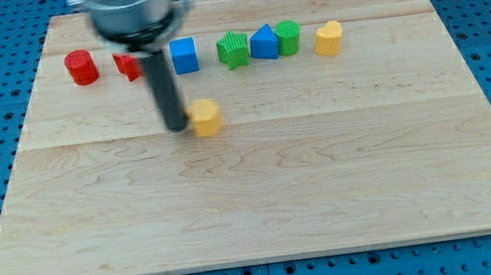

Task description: Push the yellow hexagon to the right of the yellow heart

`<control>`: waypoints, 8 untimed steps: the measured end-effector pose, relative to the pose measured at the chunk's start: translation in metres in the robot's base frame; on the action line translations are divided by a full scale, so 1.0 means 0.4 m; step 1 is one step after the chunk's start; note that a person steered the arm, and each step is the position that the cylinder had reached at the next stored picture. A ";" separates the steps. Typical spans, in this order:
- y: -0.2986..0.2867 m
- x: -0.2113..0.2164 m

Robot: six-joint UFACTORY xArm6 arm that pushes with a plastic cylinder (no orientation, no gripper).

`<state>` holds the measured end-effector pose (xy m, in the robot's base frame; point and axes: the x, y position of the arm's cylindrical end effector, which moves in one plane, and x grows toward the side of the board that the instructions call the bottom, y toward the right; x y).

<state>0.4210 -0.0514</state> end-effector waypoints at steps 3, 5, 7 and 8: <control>0.093 -0.065; 0.200 -0.030; 0.159 0.055; 0.257 0.118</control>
<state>0.4681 0.0514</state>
